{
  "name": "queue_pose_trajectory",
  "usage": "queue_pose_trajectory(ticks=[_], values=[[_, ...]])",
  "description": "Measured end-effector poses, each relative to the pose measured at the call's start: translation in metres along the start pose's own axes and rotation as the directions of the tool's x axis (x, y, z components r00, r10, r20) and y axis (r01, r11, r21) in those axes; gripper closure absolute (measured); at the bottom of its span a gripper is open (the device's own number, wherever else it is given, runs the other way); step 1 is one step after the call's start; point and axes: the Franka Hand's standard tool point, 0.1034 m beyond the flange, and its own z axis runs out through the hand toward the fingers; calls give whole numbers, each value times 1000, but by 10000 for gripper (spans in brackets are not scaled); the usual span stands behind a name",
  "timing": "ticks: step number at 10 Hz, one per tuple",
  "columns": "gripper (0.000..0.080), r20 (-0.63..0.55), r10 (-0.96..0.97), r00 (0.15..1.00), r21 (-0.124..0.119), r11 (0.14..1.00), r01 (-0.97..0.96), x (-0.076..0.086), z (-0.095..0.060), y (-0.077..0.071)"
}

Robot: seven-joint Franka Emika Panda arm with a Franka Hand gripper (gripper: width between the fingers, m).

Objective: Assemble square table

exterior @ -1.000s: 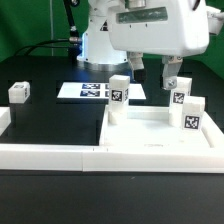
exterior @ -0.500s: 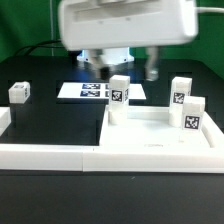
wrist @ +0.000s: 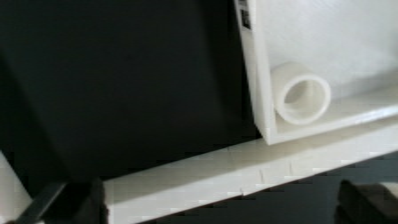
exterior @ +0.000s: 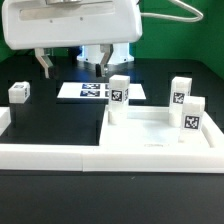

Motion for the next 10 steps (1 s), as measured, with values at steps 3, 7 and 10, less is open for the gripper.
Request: queue_pose_trajectory(ticks=[3,7,10], values=[[150,13,4,1000,0,1000,-4,-5,2,6],[150,232,49,972,-50,998,-38,-75,2,90],[150,382,28,924,-62,998,-5,-101,-3,147]])
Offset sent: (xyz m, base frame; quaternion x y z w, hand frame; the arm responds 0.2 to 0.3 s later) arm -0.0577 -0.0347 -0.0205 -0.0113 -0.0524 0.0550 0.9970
